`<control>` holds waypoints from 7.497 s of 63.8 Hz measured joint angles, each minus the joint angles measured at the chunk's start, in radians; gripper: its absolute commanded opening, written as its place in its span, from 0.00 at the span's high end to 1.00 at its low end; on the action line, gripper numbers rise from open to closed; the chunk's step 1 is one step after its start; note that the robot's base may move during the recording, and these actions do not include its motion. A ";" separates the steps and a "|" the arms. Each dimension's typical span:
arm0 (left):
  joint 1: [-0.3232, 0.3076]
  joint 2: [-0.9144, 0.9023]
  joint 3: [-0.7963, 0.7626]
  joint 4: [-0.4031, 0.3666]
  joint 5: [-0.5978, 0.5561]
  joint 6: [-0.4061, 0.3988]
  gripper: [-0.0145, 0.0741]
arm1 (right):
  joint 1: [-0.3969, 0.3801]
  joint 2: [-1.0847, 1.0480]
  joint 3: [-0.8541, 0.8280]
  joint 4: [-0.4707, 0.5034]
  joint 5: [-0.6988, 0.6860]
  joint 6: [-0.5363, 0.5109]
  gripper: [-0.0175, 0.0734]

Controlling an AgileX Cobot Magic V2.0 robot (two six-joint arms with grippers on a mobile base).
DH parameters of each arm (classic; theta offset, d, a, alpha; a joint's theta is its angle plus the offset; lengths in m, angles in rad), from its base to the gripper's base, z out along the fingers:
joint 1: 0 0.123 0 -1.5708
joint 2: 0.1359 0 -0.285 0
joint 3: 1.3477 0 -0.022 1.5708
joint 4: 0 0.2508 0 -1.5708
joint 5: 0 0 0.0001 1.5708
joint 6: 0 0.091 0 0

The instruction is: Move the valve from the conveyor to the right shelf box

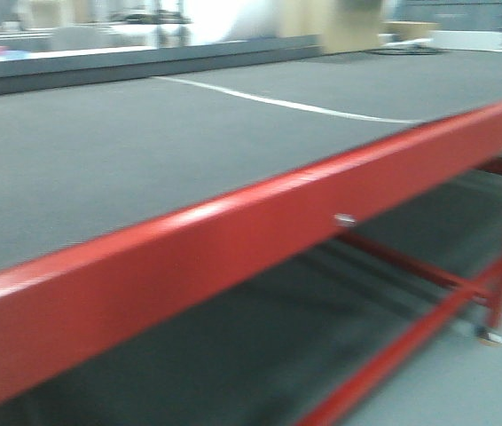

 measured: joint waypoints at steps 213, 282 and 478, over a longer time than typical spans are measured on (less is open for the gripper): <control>0.000 0.000 0.000 -0.004 0.000 -0.002 0.96 | 0.000 0.000 0.000 0.002 0.000 0.000 0.98; 0.000 0.000 0.000 0.000 0.000 -0.002 0.96 | 0.000 0.002 0.000 0.006 -0.119 0.000 0.98; 0.000 0.000 0.000 -0.006 0.000 -0.002 0.96 | 0.000 0.002 0.000 0.000 -0.119 0.000 0.98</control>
